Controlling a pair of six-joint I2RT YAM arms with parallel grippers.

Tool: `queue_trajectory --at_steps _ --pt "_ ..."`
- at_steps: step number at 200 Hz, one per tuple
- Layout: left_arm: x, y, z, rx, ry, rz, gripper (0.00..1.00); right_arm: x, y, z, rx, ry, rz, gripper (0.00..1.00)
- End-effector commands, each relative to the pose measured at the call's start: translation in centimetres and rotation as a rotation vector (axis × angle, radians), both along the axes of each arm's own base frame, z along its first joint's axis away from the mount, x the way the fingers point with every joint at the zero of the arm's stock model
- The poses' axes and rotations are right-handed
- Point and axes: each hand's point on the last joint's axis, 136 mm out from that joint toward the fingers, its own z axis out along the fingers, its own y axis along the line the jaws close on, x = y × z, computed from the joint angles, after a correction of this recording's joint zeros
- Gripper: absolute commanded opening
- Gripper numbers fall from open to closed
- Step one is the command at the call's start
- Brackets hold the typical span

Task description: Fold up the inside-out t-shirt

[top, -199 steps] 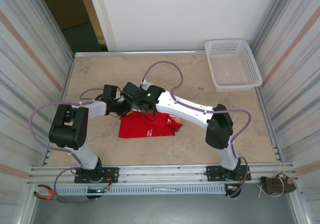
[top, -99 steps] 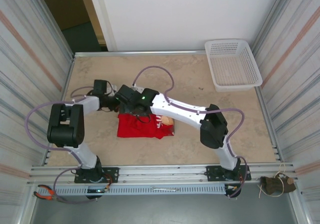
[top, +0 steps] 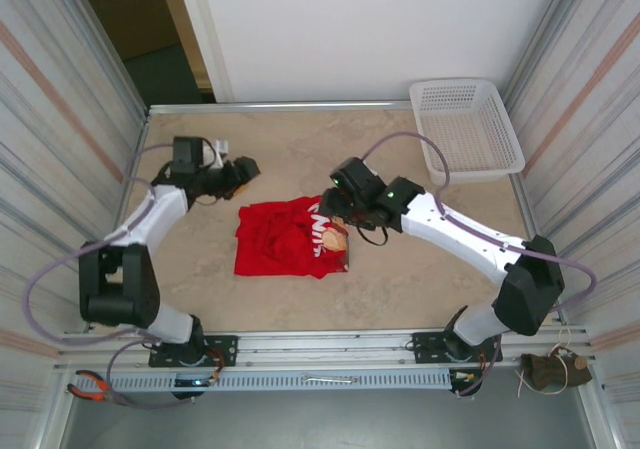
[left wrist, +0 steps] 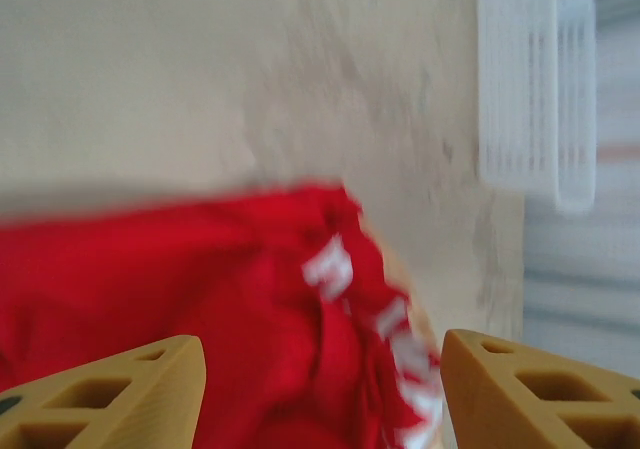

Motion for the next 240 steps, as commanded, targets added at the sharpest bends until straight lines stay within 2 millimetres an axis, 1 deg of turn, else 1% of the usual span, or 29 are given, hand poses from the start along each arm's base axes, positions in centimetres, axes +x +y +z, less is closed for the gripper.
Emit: queue_trajectory --at_steps 1,12,26,50,60,65,69,79,86,91,100,113,120,127,134,140,154,163,173,181,190,202,213,224,240 --pt "-4.9 -1.8 -2.6 0.104 0.046 -0.054 0.66 -1.6 1.4 -0.8 0.063 0.034 0.098 0.77" --pt "-6.4 -2.7 -3.4 0.156 0.042 -0.073 0.66 -1.9 1.6 -1.9 0.078 0.056 0.099 0.77" --pt "-7.2 -3.4 -4.1 0.207 0.036 -0.071 0.68 -2.0 1.7 -3.2 0.067 0.072 0.092 0.75" --pt "-7.1 -3.4 -5.7 0.253 0.058 -0.046 0.68 -1.6 0.6 -5.7 0.003 0.087 0.049 0.66" --pt "-7.0 -3.3 -6.8 0.272 0.081 -0.039 0.65 -1.8 -0.1 -6.8 -0.025 0.100 0.025 0.62" --pt "-7.2 -3.2 -7.4 0.275 0.100 -0.036 0.60 -2.0 -0.5 -7.3 -0.037 0.105 0.018 0.59" --pt "-7.3 -3.2 -7.7 0.277 0.107 -0.035 0.53 -2.1 -0.7 -7.5 -0.044 0.105 0.012 0.57" --pt "-7.7 -2.6 -8.9 0.294 0.141 -0.011 0.22 -2.8 -1.6 -8.3 -0.072 0.116 -0.007 0.52" --pt "-8.3 -2.0 -9.8 0.303 0.164 0.015 0.07 -3.4 -2.1 -8.9 -0.086 0.127 -0.022 0.50" --pt "-8.6 -1.5 -10.1 0.309 0.173 0.039 0.02 -4.0 -2.7 -9.4 -0.099 0.138 -0.034 0.48" --pt "-9.3 -0.5 -10.7 0.325 0.192 0.085 0.00 -5.0 -3.6 -10.0 -0.119 0.157 -0.057 0.46" --pt "-10.3 1.4 -11.1 0.347 0.211 0.157 0.00 -6.4 -4.4 -10.2 -0.124 0.165 -0.080 0.46" --pt "-10.5 2.3 -10.7 0.352 0.200 0.199 0.02 -7.1 -4.5 -10.0 -0.110 0.168 -0.082 0.46" --pt "-10.7 3.3 -10.4 0.361 0.189 0.240 0.12 -7.3 -4.5 -9.4 -0.088 0.159 -0.080 0.47" --pt "-10.6 4.0 -9.6 0.359 0.168 0.273 0.29 -7.4 -4.5 -8.3 -0.069 0.137 -0.072 0.49" --pt "-10.4 4.5 -8.9 0.353 0.143 0.296 0.38 -7.2 -4.5 -7.2 -0.052 0.115 -0.065 0.51" --pt "-9.6 5.3 -6.8 0.333 0.086 0.330 0.52 -5.8 -4.3 -4.0 -0.007 0.049 -0.039 0.55" --pt "-9.1 5.2 -5.4 0.321 0.054 0.332 0.55 -4.6 -4.4 -2.3 0.021 0.019 -0.023 0.57" --pt "-8.6 4.8 -3.8 0.301 0.027 0.320 0.58 -3.1 -4.2 -0.6 0.048 -0.011 0.000 0.58" --pt "-8.3 4.0 -2.9 0.276 0.013 0.299 0.58 -1.8 -4.1 0.3 0.050 -0.031 0.023 0.58" --pt "-8.2 2.9 -2.1 0.252 0.006 0.275 0.59 -0.3 -3.9 0.8 0.046 -0.041 0.051 0.58" --pt "-8.3 1.1 -1.5 0.214 0.002 0.244 0.59 1.5 -2.6 1.0 0.070 -0.039 0.109 0.55" --pt "-8.5 -0.6 -1.7 0.175 0.011 0.221 0.59 2.9 -1.4 0.3 0.086 -0.022 0.151 0.51" --pt "-8.9 -2.4 -2.2 0.126 0.027 0.205 0.59 4.0 0.0 -0.7 0.105 0.000 0.184 0.44" --pt "-9.6 -4.1 -4.0 0.107 0.070 0.193 0.58 4.9 1.7 -2.7 0.132 0.045 0.215 0.31"
